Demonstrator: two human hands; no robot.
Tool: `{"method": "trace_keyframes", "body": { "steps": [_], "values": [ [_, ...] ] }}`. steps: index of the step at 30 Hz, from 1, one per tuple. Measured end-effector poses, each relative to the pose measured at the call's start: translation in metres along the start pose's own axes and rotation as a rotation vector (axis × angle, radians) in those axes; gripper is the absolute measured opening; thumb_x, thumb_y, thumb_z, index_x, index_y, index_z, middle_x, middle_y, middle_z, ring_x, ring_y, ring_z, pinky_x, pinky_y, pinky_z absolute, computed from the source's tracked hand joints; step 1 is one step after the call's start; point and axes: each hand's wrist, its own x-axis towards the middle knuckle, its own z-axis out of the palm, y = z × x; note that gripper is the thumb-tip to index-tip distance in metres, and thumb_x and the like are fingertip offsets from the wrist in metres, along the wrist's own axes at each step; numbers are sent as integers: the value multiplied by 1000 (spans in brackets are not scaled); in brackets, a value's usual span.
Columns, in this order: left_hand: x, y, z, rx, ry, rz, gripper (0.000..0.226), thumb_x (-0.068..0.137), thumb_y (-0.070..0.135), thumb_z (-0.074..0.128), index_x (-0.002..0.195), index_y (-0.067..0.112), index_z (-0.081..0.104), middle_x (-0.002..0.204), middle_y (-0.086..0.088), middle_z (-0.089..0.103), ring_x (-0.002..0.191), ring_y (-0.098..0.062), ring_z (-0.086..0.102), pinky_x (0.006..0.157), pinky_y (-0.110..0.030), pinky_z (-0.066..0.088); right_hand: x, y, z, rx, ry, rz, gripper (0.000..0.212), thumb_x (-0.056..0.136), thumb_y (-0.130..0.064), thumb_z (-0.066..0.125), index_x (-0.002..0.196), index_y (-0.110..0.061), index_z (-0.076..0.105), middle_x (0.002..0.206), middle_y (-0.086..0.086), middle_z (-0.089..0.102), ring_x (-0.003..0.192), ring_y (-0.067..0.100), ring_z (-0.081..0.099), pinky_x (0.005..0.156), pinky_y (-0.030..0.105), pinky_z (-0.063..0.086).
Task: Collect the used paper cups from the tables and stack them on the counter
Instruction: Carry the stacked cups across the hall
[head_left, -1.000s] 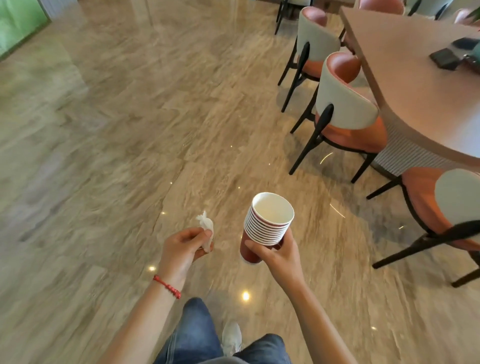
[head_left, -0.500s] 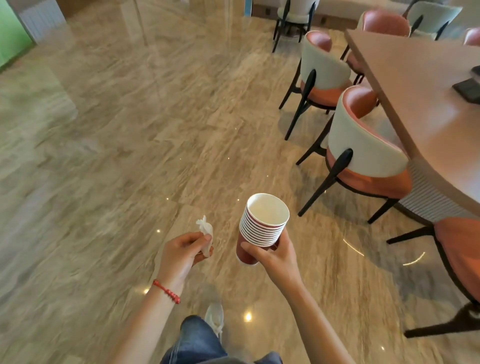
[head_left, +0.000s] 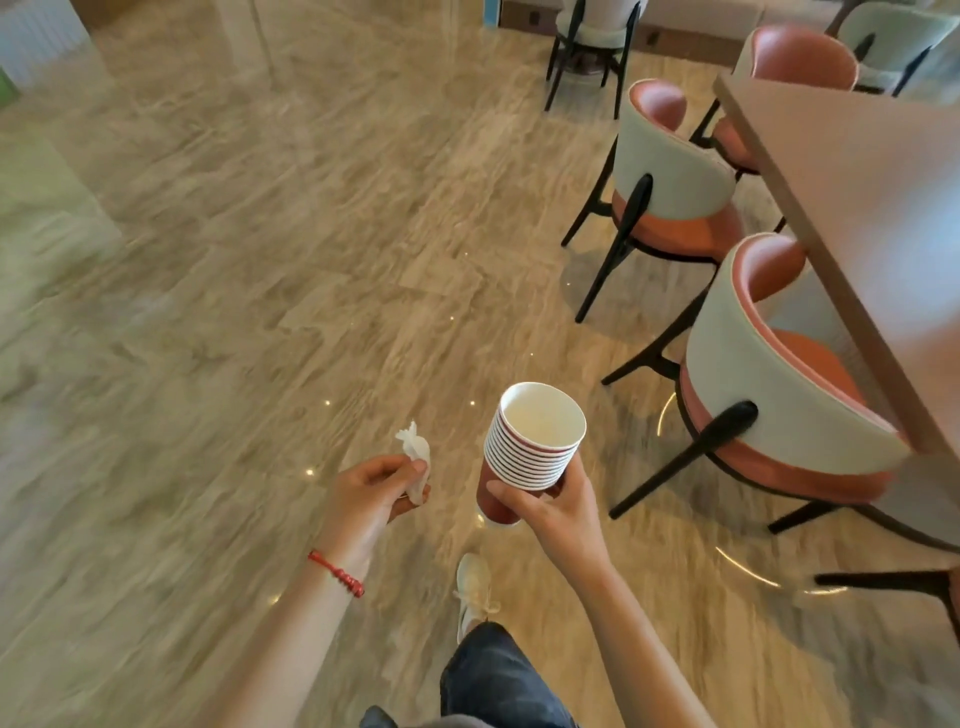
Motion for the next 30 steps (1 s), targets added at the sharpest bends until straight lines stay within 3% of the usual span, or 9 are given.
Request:
{"method": "trace_keyframes", "body": {
  "steps": [6,13,23,30],
  "values": [
    [113,70,57,13,20,17,9,78,8,69,69,9,71,64,-3,71,62,-16,68,57,-22,56,152,-31,-12,-19,-23,-32,63,63,-26,86,109,-45,47,100,-31,62,94,-6,59,72,10,50],
    [230,139,89,-40,48,46,8,79,4,66,72,3,69,65,-5,68,60,-14,65,54,-19,54,297,-59,6,-6,-62,-8,64,62,-25,87,110,-43,49,104,-17,66,97,-1,62,75,17,52],
    [465,243,97,-25,52,36,6,77,10,70,72,7,71,65,-5,70,62,-14,67,58,-22,54,538,-99,88,-2,-79,-14,63,61,-18,87,110,-36,52,103,-12,67,94,0,63,72,13,50],
    [607,337,116,-25,-9,67,22,78,6,68,57,12,70,59,-2,67,56,-13,64,55,-21,53,682,-139,121,-8,-32,7,61,62,-19,86,108,-38,49,102,-13,66,94,-4,62,72,14,52]
  ]
}}
